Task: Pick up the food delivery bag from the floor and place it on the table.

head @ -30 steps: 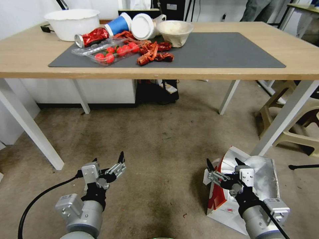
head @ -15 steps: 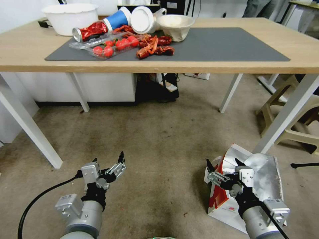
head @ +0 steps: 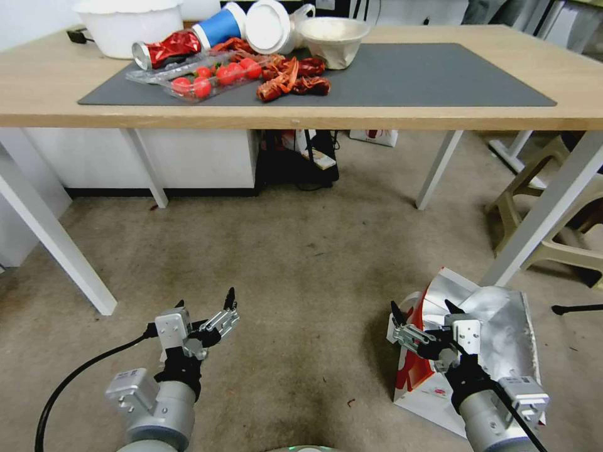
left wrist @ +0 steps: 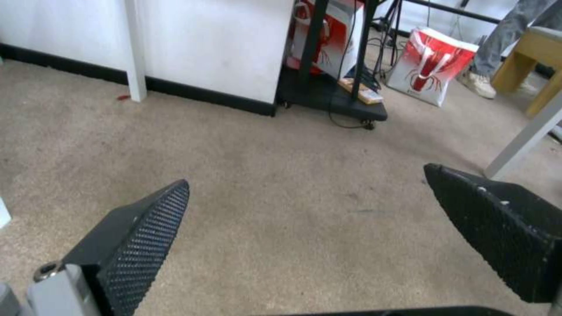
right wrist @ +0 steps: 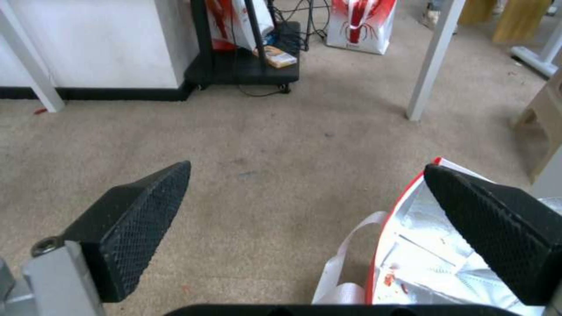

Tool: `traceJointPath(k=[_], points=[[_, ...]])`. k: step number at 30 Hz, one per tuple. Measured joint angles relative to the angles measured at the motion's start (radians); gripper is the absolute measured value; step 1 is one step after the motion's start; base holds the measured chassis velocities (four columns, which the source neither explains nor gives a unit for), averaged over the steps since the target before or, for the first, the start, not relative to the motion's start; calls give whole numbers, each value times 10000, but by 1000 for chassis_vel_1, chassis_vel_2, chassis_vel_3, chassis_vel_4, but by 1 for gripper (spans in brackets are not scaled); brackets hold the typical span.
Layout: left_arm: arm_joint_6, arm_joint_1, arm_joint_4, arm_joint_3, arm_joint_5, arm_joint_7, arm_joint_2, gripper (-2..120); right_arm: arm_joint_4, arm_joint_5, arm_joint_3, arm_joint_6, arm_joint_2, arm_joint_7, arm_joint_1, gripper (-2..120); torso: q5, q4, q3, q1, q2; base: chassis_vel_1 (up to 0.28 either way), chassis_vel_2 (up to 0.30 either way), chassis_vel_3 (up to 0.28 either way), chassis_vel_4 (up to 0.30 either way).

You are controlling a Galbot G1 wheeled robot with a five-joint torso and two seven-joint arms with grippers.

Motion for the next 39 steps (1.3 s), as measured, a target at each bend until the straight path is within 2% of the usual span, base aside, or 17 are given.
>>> traceJointPath(k=[14, 19, 28, 31, 32, 35, 36, 39], points=[[-53, -27, 62, -7, -31, 82, 39, 100, 0, -16, 0, 1, 30, 2, -12, 100, -1, 0, 0, 8, 48, 0, 0, 0, 0], [-652, -36, 274, -135, 109, 448, 80, 100, 0, -3, 51, 6, 11, 12, -6, 100, 0, 0, 0, 10, 60, 0, 0, 0, 0], [-776, -145, 316, -276, 53, 525, 168, 100, 0, 507, 663, 142, -340, 45, 248, 100, 0, 0, 0, 12, 73, 0, 0, 0, 0], [-728, -150, 349, -368, 121, 529, 202, 100, -114, 927, 1511, 195, -714, 42, 538, 100, 1, 0, 0, 13, 77, 0, 0, 0, 0], [-728, -150, 349, -368, 121, 529, 202, 100, -114, 927, 1511, 195, -714, 42, 538, 100, 1, 0, 0, 13, 77, 0, 0, 0, 0], [-647, -107, 345, -426, 151, 546, 241, 100, -674, 1468, 2587, 267, -1414, -18, 780, 100, 2, 0, 0, 13, 81, 0, 0, 0, 0], [-647, -107, 345, -426, 151, 546, 241, 100, -674, 1468, 2587, 267, -1414, -18, 780, 100, 2, 0, 0, 13, 81, 0, 0, 0, 0], [-622, -80, 308, -445, 164, 569, 234, 100, -1560, 2047, 3413, 319, -2402, -8, 1033, 100, 4, 1, 0, 14, 85, 0, 0, 0, 0]])
